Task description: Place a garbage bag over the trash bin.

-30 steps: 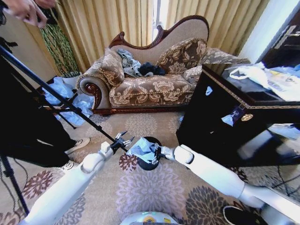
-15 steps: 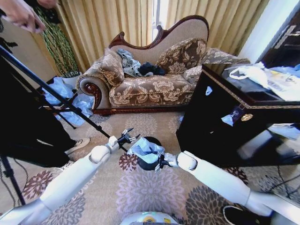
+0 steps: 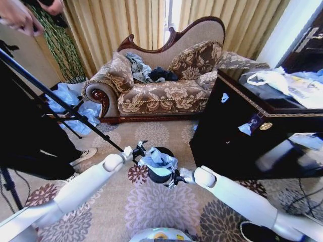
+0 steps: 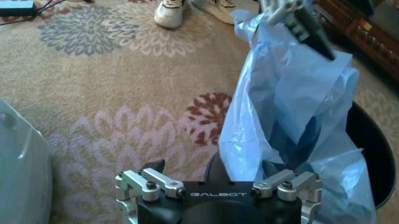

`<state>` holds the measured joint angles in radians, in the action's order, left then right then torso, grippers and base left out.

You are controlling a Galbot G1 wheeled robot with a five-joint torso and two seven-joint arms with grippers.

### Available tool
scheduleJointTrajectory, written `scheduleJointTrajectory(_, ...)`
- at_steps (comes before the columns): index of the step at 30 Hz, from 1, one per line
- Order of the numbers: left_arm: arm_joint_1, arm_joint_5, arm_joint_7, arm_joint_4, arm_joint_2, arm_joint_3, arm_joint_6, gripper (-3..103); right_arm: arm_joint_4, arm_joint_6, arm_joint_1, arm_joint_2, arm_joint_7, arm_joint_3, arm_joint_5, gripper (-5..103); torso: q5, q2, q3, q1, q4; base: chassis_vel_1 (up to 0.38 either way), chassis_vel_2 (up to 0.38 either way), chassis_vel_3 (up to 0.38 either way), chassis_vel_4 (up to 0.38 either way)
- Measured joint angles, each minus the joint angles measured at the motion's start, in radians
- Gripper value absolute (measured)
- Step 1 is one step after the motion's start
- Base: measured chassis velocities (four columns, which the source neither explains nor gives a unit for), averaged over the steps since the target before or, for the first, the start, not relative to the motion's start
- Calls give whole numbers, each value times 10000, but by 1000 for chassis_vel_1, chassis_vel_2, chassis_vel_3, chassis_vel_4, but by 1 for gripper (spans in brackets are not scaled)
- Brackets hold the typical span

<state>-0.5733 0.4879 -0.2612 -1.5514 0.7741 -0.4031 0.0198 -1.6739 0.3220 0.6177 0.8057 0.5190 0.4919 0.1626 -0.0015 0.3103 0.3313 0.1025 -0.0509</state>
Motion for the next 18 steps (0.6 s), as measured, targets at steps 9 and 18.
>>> scheduleJointTrajectory(9,99,-975,-1093,-655,-712,-585,-190,96,-76,-48,311,57,-98,-255,-96,100,-2,0,0,0,1,0,0,0,0)
scheduleJointTrajectory(18,31,-2080,-1580,-706,-1183,-154,-521,94,-10,-140,392,248,-171,-307,-81,100,-2,0,0,0,1,0,0,0,0)
